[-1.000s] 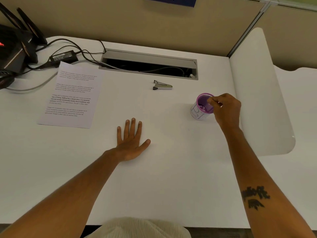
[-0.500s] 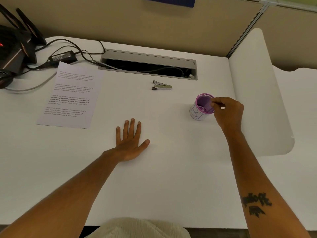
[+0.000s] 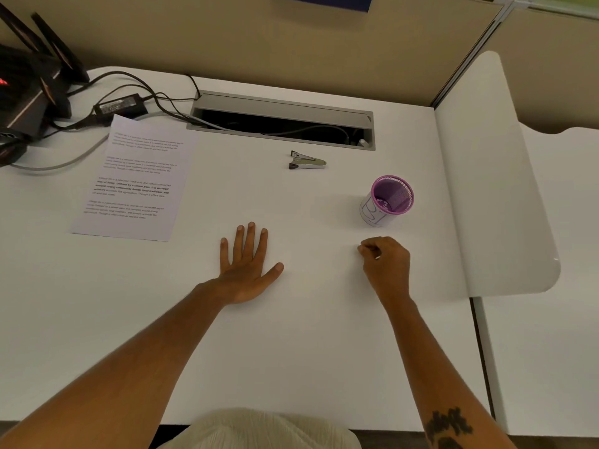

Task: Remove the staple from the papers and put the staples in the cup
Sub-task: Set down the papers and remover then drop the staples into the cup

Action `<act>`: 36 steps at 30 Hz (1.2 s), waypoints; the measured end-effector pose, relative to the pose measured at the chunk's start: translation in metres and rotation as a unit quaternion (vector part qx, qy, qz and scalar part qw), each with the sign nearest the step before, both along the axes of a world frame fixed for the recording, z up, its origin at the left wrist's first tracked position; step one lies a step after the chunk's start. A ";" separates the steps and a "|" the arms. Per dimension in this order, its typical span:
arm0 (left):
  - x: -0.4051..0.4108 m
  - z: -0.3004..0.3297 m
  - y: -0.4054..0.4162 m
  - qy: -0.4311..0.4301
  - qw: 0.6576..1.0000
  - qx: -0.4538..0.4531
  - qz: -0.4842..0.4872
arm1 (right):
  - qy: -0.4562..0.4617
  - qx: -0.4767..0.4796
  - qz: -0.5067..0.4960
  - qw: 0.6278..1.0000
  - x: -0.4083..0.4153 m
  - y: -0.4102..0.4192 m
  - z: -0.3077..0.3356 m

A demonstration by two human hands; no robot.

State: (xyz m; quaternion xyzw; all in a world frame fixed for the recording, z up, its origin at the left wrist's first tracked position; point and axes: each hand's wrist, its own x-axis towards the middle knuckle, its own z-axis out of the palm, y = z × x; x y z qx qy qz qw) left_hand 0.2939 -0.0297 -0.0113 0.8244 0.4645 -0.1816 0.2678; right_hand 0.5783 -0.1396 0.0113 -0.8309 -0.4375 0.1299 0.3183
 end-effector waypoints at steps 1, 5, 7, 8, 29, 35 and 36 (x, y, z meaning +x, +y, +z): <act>0.000 0.000 0.000 0.000 1.000 0.000 0.000 | 0.003 -0.005 -0.002 1.000 -0.002 0.001 -0.004; -0.001 0.000 0.000 -0.003 1.000 -0.001 0.001 | 0.005 -0.018 -0.014 1.000 -0.007 0.007 -0.011; -0.001 -0.001 -0.001 -0.004 1.000 0.001 0.000 | -0.003 -0.026 -0.015 1.000 -0.007 0.010 -0.012; -0.001 -0.002 0.000 -0.003 1.000 0.002 0.000 | -0.009 -0.031 -0.015 0.999 -0.007 0.012 -0.013; 0.001 0.003 -0.001 0.002 1.000 0.004 -0.003 | -0.095 -0.144 0.063 0.983 -0.014 0.018 -0.008; 0.000 0.005 -0.001 -0.001 1.000 -0.002 -0.004 | -0.049 -0.063 -0.002 0.997 0.015 0.035 0.057; 0.000 0.005 -0.001 -0.002 1.000 -0.005 -0.004 | -0.059 -0.045 -0.003 0.997 0.022 0.040 0.069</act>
